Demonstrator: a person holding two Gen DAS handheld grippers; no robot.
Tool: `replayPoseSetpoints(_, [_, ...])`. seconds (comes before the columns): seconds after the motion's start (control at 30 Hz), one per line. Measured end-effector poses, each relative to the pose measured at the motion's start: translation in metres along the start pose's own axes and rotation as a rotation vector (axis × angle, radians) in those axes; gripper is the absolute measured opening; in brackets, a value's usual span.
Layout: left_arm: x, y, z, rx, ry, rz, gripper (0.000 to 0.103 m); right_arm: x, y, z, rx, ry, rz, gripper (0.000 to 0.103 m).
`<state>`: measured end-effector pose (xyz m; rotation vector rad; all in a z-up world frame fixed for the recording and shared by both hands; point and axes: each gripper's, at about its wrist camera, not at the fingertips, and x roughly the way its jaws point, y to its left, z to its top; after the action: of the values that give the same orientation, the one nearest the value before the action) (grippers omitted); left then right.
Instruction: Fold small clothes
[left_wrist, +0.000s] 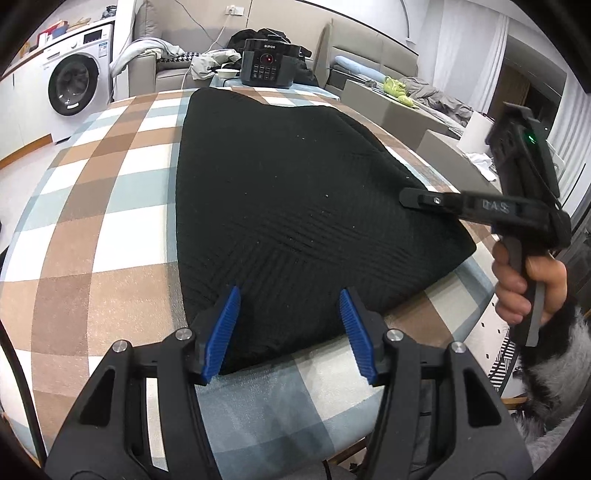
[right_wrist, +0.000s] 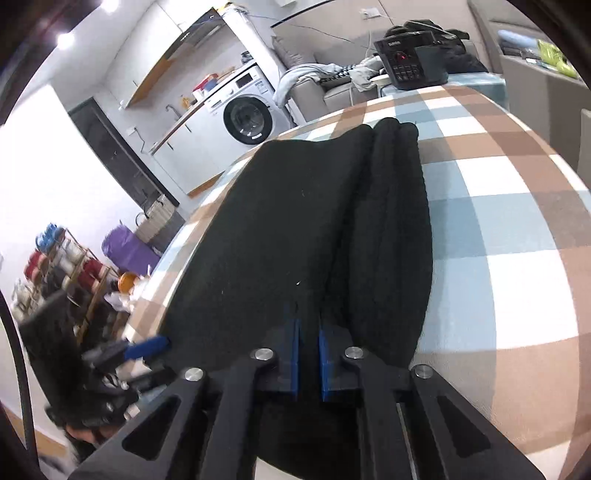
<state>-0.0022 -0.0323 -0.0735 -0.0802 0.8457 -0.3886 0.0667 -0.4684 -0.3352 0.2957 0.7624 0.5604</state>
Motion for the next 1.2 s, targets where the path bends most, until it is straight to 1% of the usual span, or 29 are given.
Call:
replayPoseSetpoints(0.03, [0.000, 0.000, 0.000, 0.000, 0.000, 0.000, 0.053, -0.007, 0.005, 0.000, -0.029, -0.038, 0.000, 0.008])
replayPoseSetpoints(0.07, [-0.001, 0.000, -0.001, -0.001, -0.002, -0.003, 0.053, -0.012, 0.009, 0.000, -0.035, -0.054, -0.025, 0.008])
replayPoseSetpoints(0.13, [0.000, 0.000, -0.001, -0.002, -0.001, -0.004, 0.053, -0.006, 0.000, -0.003, 0.023, -0.008, -0.028, 0.008])
replayPoseSetpoints(0.17, [0.001, 0.000, -0.001, 0.002, 0.001, -0.004, 0.053, 0.001, -0.007, -0.006, 0.046, 0.028, -0.053, 0.008])
replayPoseSetpoints(0.2, [0.001, -0.001, -0.001, 0.007, 0.002, -0.003, 0.053, 0.003, -0.009, -0.008, 0.050, 0.043, -0.052, 0.008])
replayPoseSetpoints(0.27, [0.001, -0.002, -0.001, 0.013, 0.002, 0.002, 0.053, -0.001, -0.010, -0.004, 0.060, 0.037, -0.030, 0.013])
replayPoseSetpoints(0.3, [0.001, -0.001, -0.001, 0.013, 0.003, 0.001, 0.053, 0.000, -0.011, -0.001, 0.071, 0.040, -0.023, 0.018])
replayPoseSetpoints(0.33, [0.001, -0.001, -0.001, 0.010, 0.003, 0.000, 0.053, 0.001, -0.013, 0.004, 0.085, 0.046, -0.021, 0.020])
replayPoseSetpoints(0.43, [0.001, 0.000, 0.001, -0.006, 0.002, -0.005, 0.053, 0.010, -0.018, 0.019, 0.101, 0.051, -0.021, 0.020])
replayPoseSetpoints(0.5, [0.003, 0.000, 0.001, 0.000, 0.006, 0.000, 0.053, 0.019, -0.022, 0.029, 0.118, 0.050, -0.027, 0.020])
replayPoseSetpoints(0.53, [0.003, -0.001, 0.001, 0.001, 0.006, 0.001, 0.053, 0.023, -0.025, 0.032, 0.139, 0.055, -0.027, 0.020])
replayPoseSetpoints(0.57, [0.003, -0.001, 0.000, 0.004, 0.005, 0.002, 0.053, 0.025, -0.027, 0.035, 0.157, 0.036, -0.027, 0.018])
replayPoseSetpoints(0.6, [0.003, -0.002, 0.000, 0.008, 0.006, 0.004, 0.053, 0.022, -0.028, 0.038, 0.151, 0.004, -0.057, 0.011])
replayPoseSetpoints(0.63, [0.003, -0.002, 0.000, 0.011, 0.007, 0.005, 0.054, 0.016, -0.030, 0.040, 0.148, -0.032, -0.080, 0.008])
replayPoseSetpoints(0.67, [0.003, -0.002, 0.000, 0.010, 0.007, 0.004, 0.054, 0.008, -0.032, 0.041, 0.140, -0.082, -0.157, 0.007])
replayPoseSetpoints(0.7, [0.003, -0.002, 0.000, 0.009, 0.007, 0.003, 0.054, 0.008, -0.036, 0.043, 0.143, -0.075, -0.202, 0.007])
replayPoseSetpoints(0.73, [0.003, -0.002, 0.000, 0.009, 0.007, 0.003, 0.054, 0.009, -0.043, 0.043, 0.170, -0.048, -0.195, 0.006])
replayPoseSetpoints(0.77, [0.003, -0.002, 0.000, 0.008, 0.008, 0.002, 0.054, 0.008, -0.050, 0.043, 0.211, -0.031, -0.161, 0.007])
replayPoseSetpoints(0.8, [0.003, -0.002, 0.000, 0.008, 0.009, 0.001, 0.054, 0.002, -0.050, 0.043, 0.210, -0.041, -0.132, 0.007])
replayPoseSetpoints(0.87, [0.003, -0.001, 0.000, 0.009, 0.009, 0.000, 0.054, -0.009, -0.041, 0.045, 0.171, -0.068, -0.082, 0.013])
replayPoseSetpoints(0.9, [0.004, -0.001, 0.000, 0.008, 0.009, 0.001, 0.054, -0.011, -0.036, 0.045, 0.157, -0.062, -0.049, 0.023])
replayPoseSetpoints(0.93, [0.003, -0.001, 0.000, 0.009, 0.009, 0.002, 0.054, -0.010, -0.033, 0.046, 0.147, -0.050, -0.015, 0.036])
replayPoseSetpoints(0.97, [0.003, -0.001, 0.000, 0.009, 0.009, 0.002, 0.054, -0.008, -0.027, 0.048, 0.136, -0.042, 0.009, 0.040])
replayPoseSetpoints(1.0, [0.003, -0.001, 0.000, 0.009, 0.009, 0.003, 0.054, -0.005, -0.023, 0.049, 0.118, -0.038, 0.013, 0.042])
replayPoseSetpoints(1.07, [0.003, -0.001, 0.000, 0.009, 0.009, 0.003, 0.054, 0.008, -0.016, 0.051, 0.072, -0.007, -0.019, 0.042])
replayPoseSetpoints(1.13, [0.003, -0.001, 0.000, 0.010, 0.010, 0.003, 0.054, 0.025, -0.021, 0.056, 0.082, 0.026, -0.026, 0.041])
replayPoseSetpoints(1.17, [0.003, -0.001, 0.000, 0.011, 0.010, 0.004, 0.054, 0.032, -0.023, 0.057, 0.087, 0.047, -0.042, 0.031])
replayPoseSetpoints(1.2, [0.003, -0.001, 0.000, 0.013, 0.010, 0.006, 0.054, 0.035, -0.022, 0.057, 0.079, 0.053, -0.057, 0.014])
